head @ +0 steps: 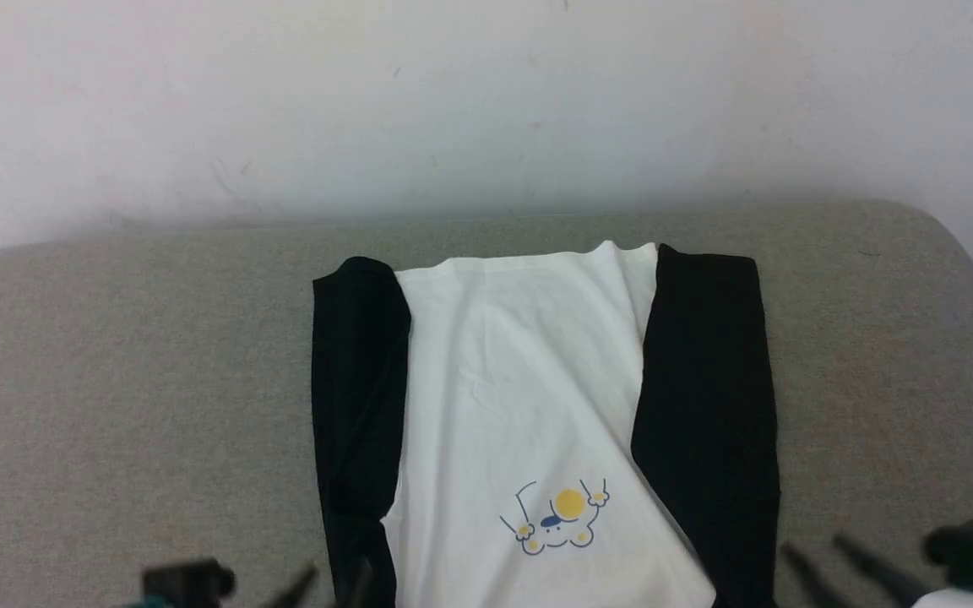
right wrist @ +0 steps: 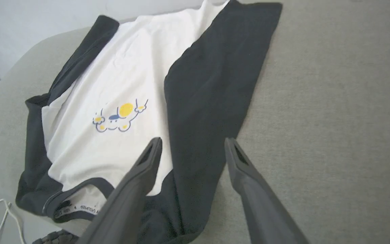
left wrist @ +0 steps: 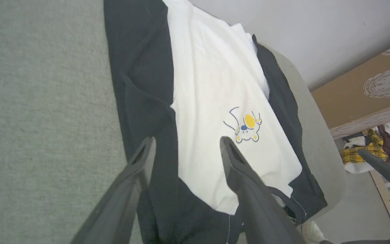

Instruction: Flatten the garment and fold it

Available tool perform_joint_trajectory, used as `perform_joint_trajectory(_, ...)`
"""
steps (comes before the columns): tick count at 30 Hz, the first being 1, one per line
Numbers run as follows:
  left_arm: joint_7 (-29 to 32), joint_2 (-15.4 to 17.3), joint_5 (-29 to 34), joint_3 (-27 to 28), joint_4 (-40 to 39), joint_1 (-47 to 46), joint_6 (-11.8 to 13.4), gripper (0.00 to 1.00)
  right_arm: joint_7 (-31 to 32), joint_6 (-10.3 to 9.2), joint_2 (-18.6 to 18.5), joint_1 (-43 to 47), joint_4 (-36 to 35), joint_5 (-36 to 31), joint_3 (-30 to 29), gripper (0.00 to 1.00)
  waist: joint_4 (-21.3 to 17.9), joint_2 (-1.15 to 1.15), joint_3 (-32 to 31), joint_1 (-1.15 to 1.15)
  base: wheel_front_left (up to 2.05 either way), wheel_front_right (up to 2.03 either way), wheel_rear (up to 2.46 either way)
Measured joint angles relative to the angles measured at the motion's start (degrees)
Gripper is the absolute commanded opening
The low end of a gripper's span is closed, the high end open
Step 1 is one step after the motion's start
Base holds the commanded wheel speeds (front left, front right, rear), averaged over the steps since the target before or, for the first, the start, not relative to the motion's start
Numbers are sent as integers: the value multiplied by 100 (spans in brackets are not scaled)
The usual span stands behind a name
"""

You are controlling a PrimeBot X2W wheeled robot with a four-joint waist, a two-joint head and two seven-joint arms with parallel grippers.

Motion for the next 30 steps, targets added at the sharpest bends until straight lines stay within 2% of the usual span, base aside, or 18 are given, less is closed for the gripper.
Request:
perform_joint_trajectory(2,-87,5,376,526,-131,31,260,100,-388,0,274,2,-253,-276,-475,100,19,0,14,0,0,0,0)
perform_joint_trajectory(3,-88,-62,769,911,-170,45,441,100,-692,0,431,-8,-413,-501,-688,100,31,0,26,0,0,0,0)
perform_joint_trajectory(5,-96,-391,1707,1805,-313,126,711,100,-1329,0,826,-105,-684,-994,-1080,100,49,0,62,0,0,0,0)
perform_joint_trajectory(8,-96,-1037,3108,2616,-567,463,801,100,-2016,-1,1385,-261,-975,-1623,-1291,100,49,0,114,1,0,0,0)
perform_joint_trajectory(10,-96,-1416,3918,2947,-680,725,790,100,-2316,-1,1551,-307,-1049,-1948,-1292,100,26,0,136,1,0,0,0)
perform_joint_trajectory(15,-96,-2130,5402,3238,-746,1163,461,100,-2744,0,1703,-341,-896,-2490,-1300,100,-10,0,209,1,0,0,0)
perform_joint_trajectory(21,-96,-2735,5800,3457,-308,1562,-7,100,-2950,0,1733,-331,-549,-2553,-1292,100,16,0,301,1,0,0,0)
perform_joint_trajectory(25,-96,-2865,5873,3760,-208,1545,-342,100,-3014,0,1734,-336,-504,-2470,-1285,100,34,0,400,1,0,0,0)
perform_joint_trajectory(30,-82,-2760,5747,3992,18,912,-881,100,-3056,0,1735,-464,-509,-2459,-1204,100,49,0,616,1,0,0,0)
